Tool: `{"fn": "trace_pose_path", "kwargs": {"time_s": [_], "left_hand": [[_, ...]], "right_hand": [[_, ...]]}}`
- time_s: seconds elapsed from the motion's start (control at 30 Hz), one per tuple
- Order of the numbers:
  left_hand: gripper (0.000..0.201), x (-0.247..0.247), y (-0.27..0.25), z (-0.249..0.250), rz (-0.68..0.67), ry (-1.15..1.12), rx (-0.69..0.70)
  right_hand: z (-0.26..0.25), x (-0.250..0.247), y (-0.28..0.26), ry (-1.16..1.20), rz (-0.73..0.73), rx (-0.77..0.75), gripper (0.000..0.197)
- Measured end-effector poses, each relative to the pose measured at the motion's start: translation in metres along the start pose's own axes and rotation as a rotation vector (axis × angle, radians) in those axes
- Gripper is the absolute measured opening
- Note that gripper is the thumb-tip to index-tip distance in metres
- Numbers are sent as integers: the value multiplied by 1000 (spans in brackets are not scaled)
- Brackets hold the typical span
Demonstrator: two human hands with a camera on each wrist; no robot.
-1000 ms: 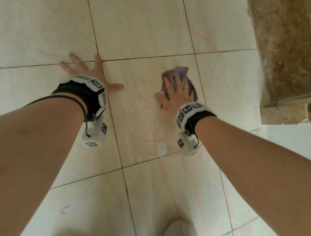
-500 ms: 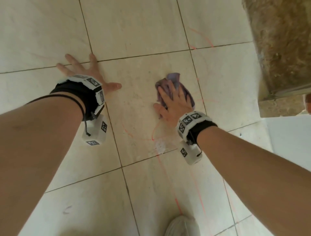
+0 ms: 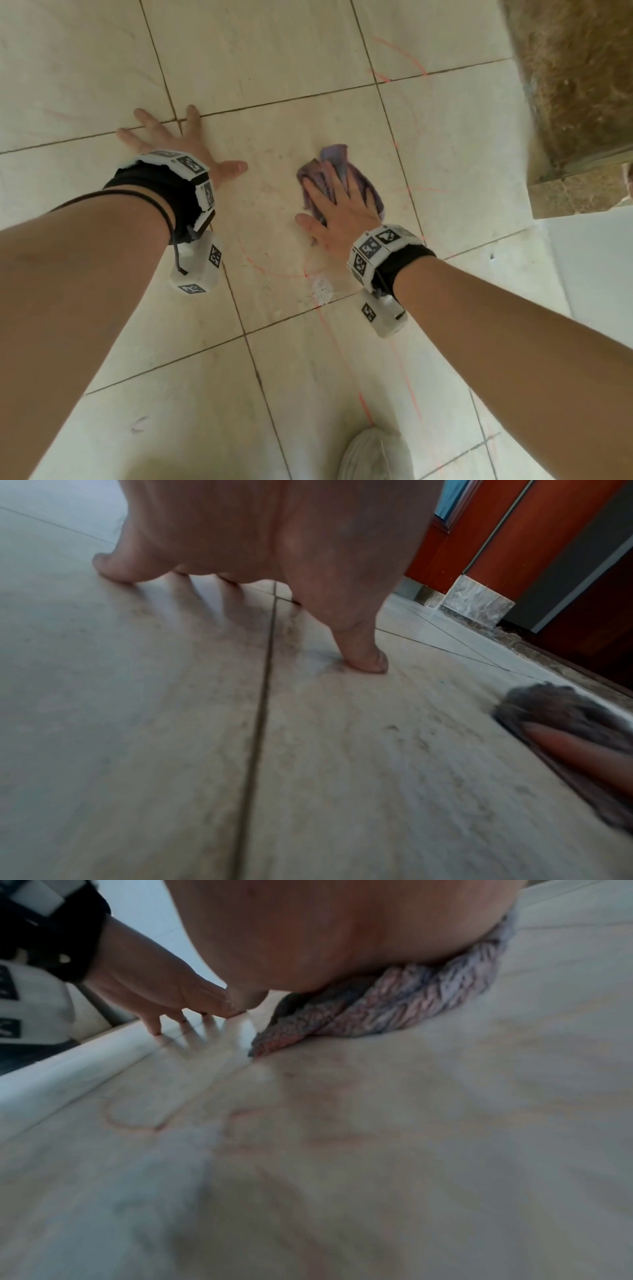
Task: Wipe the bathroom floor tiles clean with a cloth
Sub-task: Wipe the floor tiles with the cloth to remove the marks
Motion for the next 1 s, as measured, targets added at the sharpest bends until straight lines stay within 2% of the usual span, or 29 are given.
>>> {"fn": "trace_pose_path", "kwargs": {"time_s": [0.13, 0.27, 0.37, 0.43, 0.5, 0.57, 0.67, 0.8, 0.9, 1.0], "left_hand": [[112, 9, 0, 25, 9, -11, 75], [110, 17, 5, 33, 18, -13, 137], [115, 18, 14, 37, 55, -3, 194], [121, 16, 20, 42, 59, 8, 213], [123, 12, 23, 50, 29, 22, 204], [123, 10, 22, 61, 1, 37, 204], [119, 13, 15, 82, -17, 82, 240], [123, 26, 4, 113, -14, 152, 282], [129, 26, 10, 119, -31, 141, 252], [132, 20, 10, 120, -65, 145, 236]], "right_hand": [[52, 0, 2, 69, 11, 154, 67], [54, -31, 39, 203, 66, 298, 72], [37, -31, 38, 183, 82, 258, 73], [28, -13, 16, 130, 66, 169, 71], [33, 10, -14, 114, 45, 142, 68], [57, 21, -31, 113, 29, 194, 66], [93, 9, -14, 117, -1, 300, 69], [84, -21, 32, 246, 78, 397, 75], [64, -18, 24, 161, 72, 294, 74], [64, 8, -15, 103, 22, 196, 70]]}}
Point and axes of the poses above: each hand's wrist, its own y-axis towards the middle knuckle, its own x-axis out of the palm, z = x × y, the point moved 3 cm from there along y, towards the middle knuckle, and after that the axes turned 11 degrees about -y, right-handed, at the moved point
